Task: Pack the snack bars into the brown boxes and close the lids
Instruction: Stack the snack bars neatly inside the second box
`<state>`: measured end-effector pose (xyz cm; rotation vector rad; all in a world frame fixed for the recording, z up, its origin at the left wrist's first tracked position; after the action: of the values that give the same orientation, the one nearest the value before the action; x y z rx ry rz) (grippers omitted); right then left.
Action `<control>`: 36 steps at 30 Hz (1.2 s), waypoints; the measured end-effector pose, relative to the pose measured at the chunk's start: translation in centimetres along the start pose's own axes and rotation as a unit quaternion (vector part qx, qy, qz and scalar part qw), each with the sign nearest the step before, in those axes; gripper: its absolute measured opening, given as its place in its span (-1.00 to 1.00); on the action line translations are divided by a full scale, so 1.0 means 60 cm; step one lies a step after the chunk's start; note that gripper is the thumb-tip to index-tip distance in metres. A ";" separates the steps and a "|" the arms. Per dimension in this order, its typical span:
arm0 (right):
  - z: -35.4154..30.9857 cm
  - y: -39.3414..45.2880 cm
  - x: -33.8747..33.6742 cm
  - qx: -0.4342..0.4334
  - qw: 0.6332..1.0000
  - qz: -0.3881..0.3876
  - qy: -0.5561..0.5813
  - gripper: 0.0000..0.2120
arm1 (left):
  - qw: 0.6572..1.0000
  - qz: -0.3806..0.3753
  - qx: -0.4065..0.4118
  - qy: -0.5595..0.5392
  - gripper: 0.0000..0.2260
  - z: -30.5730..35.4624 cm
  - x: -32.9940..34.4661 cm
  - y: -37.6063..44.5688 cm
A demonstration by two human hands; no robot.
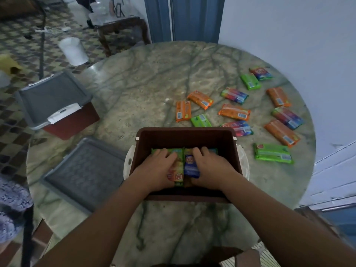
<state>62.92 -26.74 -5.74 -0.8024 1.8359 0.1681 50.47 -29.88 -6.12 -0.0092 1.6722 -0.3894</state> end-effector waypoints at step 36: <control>0.004 0.000 0.005 0.024 1.000 -0.008 -0.001 -0.20 | 0.996 0.010 0.016 -0.092 -0.78 0.007 -0.019 -0.006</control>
<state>63.03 -26.76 -6.10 -0.7825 1.8236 0.1141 50.96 -30.07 -4.97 -0.0032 1.4839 -0.3883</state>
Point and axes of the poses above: each hand's wrist, its own y-axis towards the middle knuckle, its own x-axis out of the palm, z = x × y, the point moved 10 cm from there along y, towards the middle knuckle, and after that the axes turned 13 degrees about y, right-handed, at the moved point
